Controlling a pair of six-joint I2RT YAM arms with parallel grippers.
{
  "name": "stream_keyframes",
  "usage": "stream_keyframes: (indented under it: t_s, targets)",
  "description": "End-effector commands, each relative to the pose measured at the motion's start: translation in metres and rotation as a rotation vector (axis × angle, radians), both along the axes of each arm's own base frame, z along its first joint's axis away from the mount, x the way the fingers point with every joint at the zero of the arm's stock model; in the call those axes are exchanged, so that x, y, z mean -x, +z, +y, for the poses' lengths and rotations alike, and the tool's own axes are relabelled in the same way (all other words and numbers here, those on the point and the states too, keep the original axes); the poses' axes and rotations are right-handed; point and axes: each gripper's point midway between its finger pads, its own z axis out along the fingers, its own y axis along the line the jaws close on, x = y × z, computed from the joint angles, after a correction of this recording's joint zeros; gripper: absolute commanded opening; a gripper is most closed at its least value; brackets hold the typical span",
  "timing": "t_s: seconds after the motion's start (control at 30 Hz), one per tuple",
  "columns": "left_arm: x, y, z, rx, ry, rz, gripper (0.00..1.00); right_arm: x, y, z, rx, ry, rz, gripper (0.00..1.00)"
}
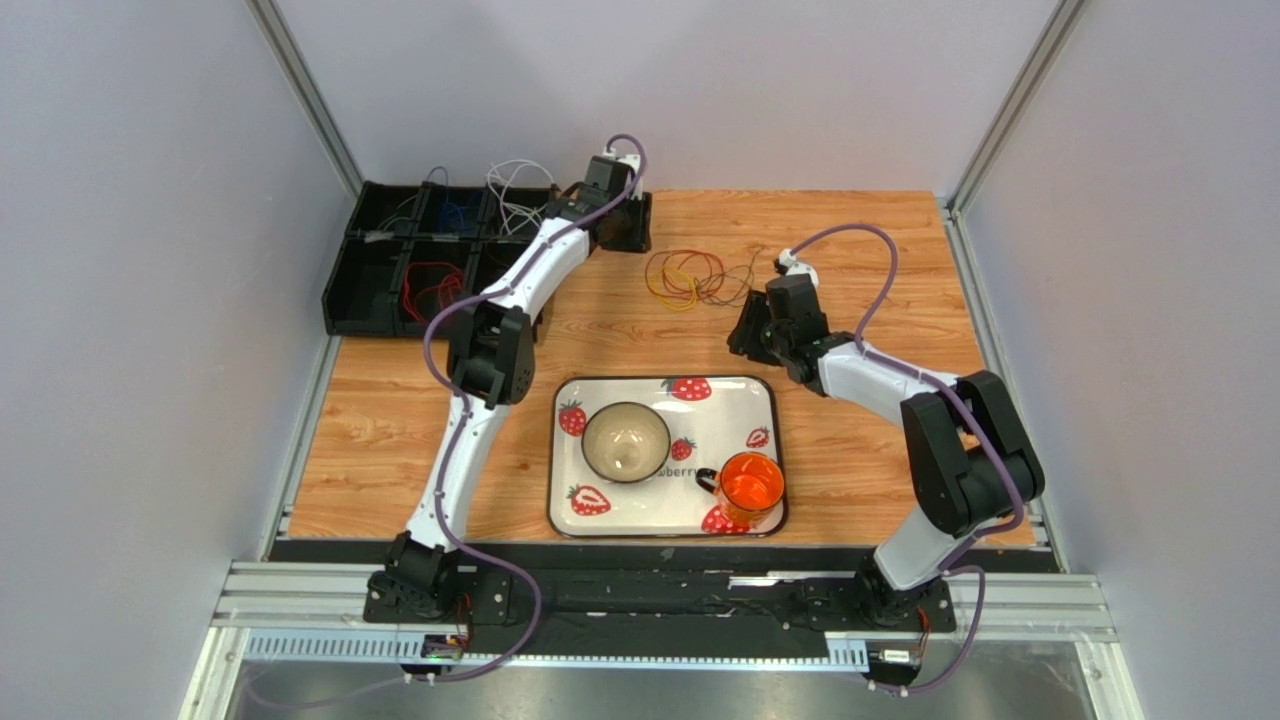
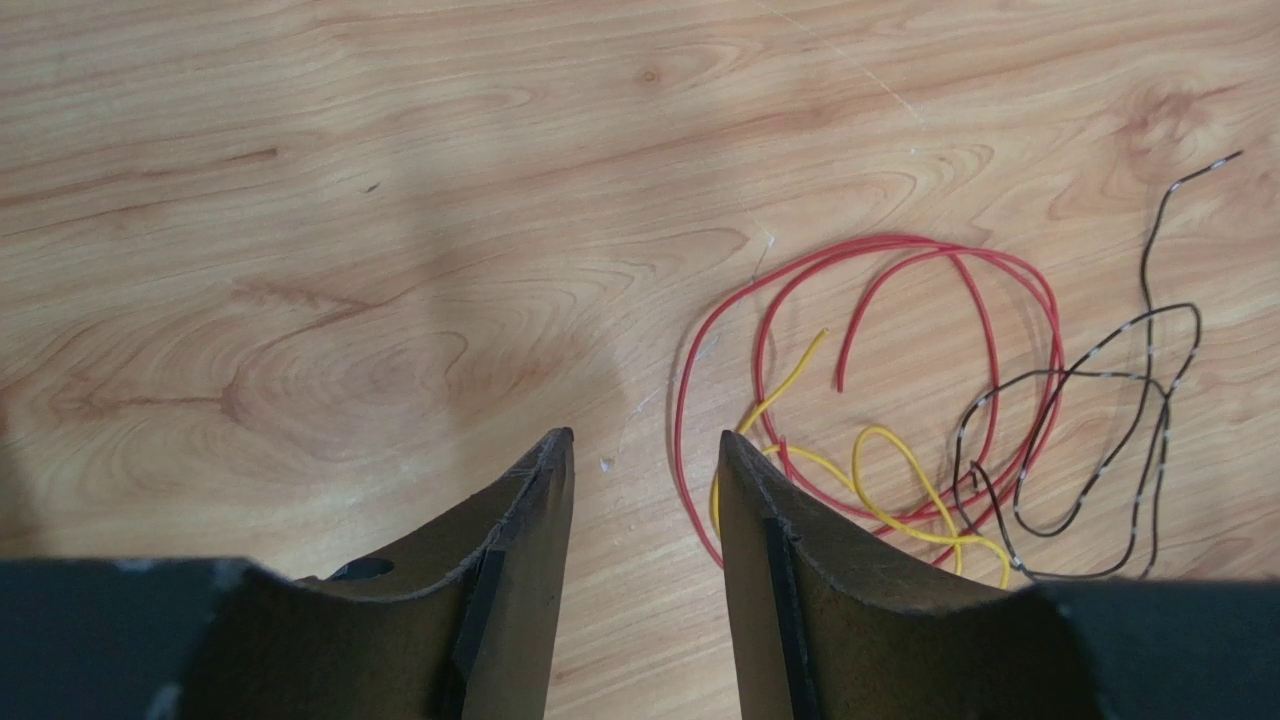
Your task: Untangle the cables
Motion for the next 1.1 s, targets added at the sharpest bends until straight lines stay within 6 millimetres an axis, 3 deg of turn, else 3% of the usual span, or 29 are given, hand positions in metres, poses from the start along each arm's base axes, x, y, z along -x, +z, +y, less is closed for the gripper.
stream_keyframes:
  t_s: [0.0, 0.2, 0.33, 0.5, 0.7, 0.8, 0.87, 0.93, 1.07]
  targets:
    - [0.009, 0.014, -0.030, -0.042, -0.134, -0.067, 0.46, -0.014, 0.013, 0.005, 0.003, 0.000, -0.047, 0.45]
    - [0.020, 0.021, -0.056, -0.083, -0.242, -0.129, 0.48, -0.014, 0.012, 0.004, 0.003, -0.001, -0.045, 0.45]
    - [0.023, 0.021, -0.062, -0.079, -0.252, -0.128, 0.61, -0.014, 0.013, 0.004, 0.004, -0.001, -0.047, 0.45]
    - [0.028, 0.014, -0.067, -0.089, -0.288, -0.115, 0.62, -0.015, 0.013, 0.005, 0.002, -0.001, -0.048, 0.45]
    - [0.032, 0.015, -0.070, -0.083, -0.316, -0.110, 0.44, -0.011, 0.007, 0.003, 0.015, -0.002, -0.018, 0.45]
    - [0.035, 0.017, -0.069, -0.086, -0.322, -0.102, 0.29, -0.012, 0.009, 0.002, 0.015, -0.004, -0.023, 0.45]
    - [0.041, 0.010, -0.067, -0.093, -0.323, -0.066, 0.15, -0.011, 0.008, 0.003, 0.017, -0.002, -0.017, 0.45]
    - [0.050, 0.000, -0.064, -0.095, -0.330, -0.020, 0.07, -0.011, 0.008, 0.003, 0.017, -0.004, -0.017, 0.45]
    - [0.060, -0.005, -0.061, -0.092, -0.322, 0.024, 0.00, -0.011, 0.008, 0.002, 0.018, -0.004, -0.015, 0.45]
